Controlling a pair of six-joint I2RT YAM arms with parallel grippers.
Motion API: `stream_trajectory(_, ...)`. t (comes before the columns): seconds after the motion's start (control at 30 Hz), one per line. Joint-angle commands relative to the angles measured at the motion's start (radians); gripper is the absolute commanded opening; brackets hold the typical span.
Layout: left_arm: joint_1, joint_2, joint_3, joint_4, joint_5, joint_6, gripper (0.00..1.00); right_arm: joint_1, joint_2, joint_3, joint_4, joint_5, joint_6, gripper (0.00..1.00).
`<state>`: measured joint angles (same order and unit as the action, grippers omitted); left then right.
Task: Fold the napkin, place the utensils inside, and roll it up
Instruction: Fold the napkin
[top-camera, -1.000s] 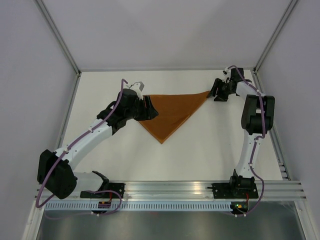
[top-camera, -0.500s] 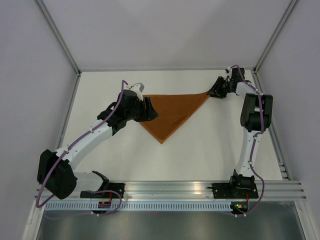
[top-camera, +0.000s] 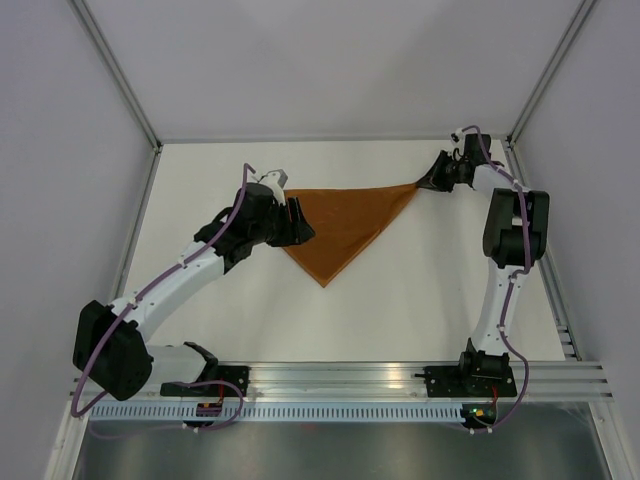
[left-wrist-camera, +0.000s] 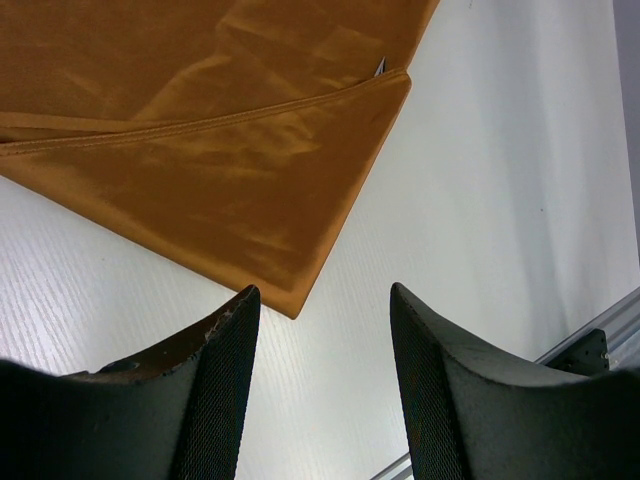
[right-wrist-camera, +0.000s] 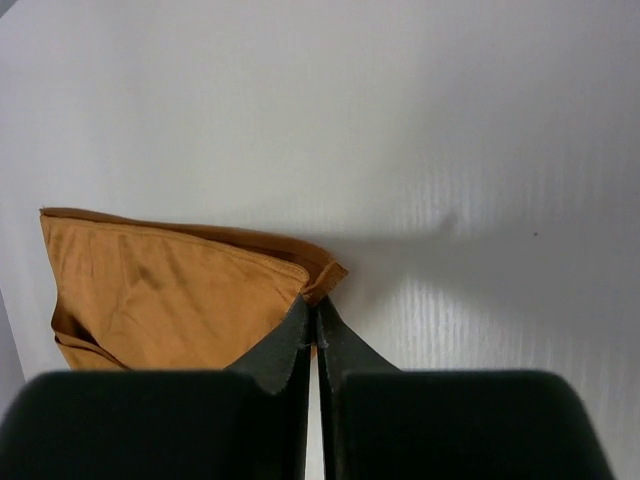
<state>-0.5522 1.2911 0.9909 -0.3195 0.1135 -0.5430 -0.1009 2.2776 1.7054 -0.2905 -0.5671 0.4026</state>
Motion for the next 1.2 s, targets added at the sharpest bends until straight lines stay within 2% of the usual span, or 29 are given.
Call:
stream_trajectory(0.0,-0.005,-0.035,0.0,0.031,-0.009,-0.035,0.59,0.032,-0.151,-0.035,0.05,-0.004,-0.093,0.06)
stream_trajectory(0.23,-0.005,-0.065,-0.001,0.03,-0.037,-0.061,0.59,0.154,-0.3,-0.162,0.03,0.039,-0.335,0.05)
stream_trajectory(0.47,-0.005,-0.156,-0.014,0.005,-0.109,-0.109,0.58,0.412,-0.487,-0.296,0.014,0.165,-0.617,0.04)
stream_trajectory(0.57,0.005,-0.22,-0.018,-0.032,-0.214,-0.144,0.58,0.533,-0.538,-0.355,0.01,0.243,-0.738,0.04)
stream_trajectory(0.67,0.027,-0.317,-0.029,-0.059,-0.257,-0.176,0.58,0.633,-0.563,-0.418,0.016,0.326,-0.843,0.04)
stream_trajectory(0.93,0.051,-0.397,0.006,-0.122,-0.278,-0.187,0.58,0.814,-0.544,-0.492,0.016,0.426,-0.956,0.03)
stream_trajectory(1.17,0.051,-0.411,0.02,-0.139,-0.276,-0.183,0.58,0.92,-0.512,-0.538,0.06,0.481,-0.966,0.01)
